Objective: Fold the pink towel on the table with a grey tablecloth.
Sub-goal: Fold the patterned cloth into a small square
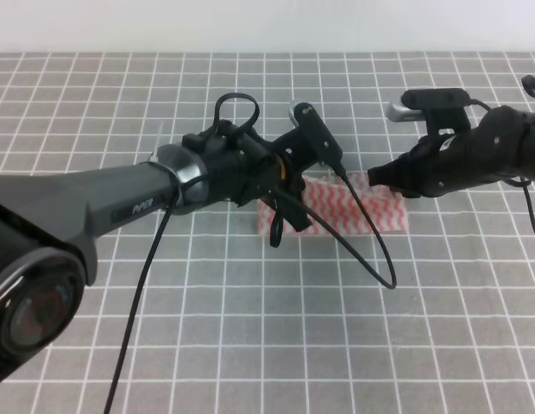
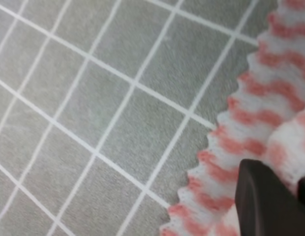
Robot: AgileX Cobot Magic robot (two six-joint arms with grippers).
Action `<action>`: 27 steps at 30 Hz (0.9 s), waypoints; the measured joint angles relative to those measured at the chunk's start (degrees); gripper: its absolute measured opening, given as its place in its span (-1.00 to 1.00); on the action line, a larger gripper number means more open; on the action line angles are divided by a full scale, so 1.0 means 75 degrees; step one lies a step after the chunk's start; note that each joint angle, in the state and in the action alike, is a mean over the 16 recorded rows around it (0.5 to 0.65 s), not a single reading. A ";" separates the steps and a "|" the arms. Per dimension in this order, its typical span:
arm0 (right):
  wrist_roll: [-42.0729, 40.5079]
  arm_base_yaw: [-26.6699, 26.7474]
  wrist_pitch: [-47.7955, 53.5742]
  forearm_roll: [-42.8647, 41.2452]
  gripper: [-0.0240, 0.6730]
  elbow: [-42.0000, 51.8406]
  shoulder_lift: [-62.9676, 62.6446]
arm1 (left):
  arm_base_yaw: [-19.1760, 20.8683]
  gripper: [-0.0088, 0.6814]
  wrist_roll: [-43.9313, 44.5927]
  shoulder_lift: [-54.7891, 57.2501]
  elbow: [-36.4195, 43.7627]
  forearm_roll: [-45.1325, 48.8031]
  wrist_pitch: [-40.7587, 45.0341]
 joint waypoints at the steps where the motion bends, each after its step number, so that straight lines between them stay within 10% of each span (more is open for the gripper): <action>1: 0.0000 0.0000 -0.0019 0.0000 -0.98 0.0000 0.0005 | 0.0002 -0.98 0.0001 0.0009 -0.0008 -0.0001 0.0006; 27: -0.0002 -0.0003 -0.0524 0.0005 -0.85 0.0006 0.0200 | 0.0141 -0.78 -0.0174 0.0212 -0.0056 -0.0268 -0.0173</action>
